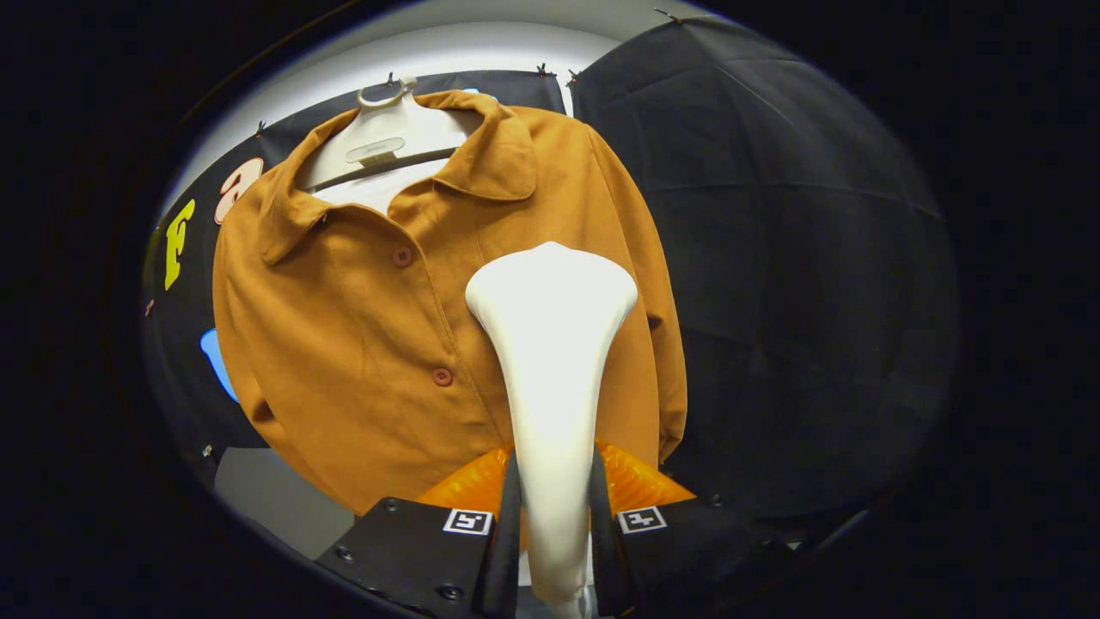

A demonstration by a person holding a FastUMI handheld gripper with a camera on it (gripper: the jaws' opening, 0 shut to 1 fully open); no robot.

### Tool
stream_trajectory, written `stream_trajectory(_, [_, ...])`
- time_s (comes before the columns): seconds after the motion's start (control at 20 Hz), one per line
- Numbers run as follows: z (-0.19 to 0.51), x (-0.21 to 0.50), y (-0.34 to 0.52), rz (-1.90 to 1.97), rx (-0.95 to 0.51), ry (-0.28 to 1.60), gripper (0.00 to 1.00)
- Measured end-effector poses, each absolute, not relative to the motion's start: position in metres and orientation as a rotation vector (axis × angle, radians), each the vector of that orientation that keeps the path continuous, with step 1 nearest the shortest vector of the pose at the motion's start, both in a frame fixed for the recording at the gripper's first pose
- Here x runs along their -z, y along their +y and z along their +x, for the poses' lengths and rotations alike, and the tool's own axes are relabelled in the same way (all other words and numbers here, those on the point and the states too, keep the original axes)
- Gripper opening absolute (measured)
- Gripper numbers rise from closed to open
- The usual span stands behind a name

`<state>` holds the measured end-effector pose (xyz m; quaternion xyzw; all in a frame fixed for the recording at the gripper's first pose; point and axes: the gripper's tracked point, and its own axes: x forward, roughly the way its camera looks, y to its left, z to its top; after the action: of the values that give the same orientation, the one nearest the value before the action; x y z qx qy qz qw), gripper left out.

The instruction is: Iron the clothes twice with a garment steamer, once on the left side and once on the right side.

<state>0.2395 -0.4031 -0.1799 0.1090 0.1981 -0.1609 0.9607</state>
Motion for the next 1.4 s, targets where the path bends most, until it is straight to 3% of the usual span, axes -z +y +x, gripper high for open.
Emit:
stream_trajectory(0.8, [0.209, 0.311, -0.418, 0.268, 0.359, 0.673, 0.38])
stream_trajectory(1.4, [0.174, 0.361, -0.414, 0.271, 0.371, 0.852, 0.39])
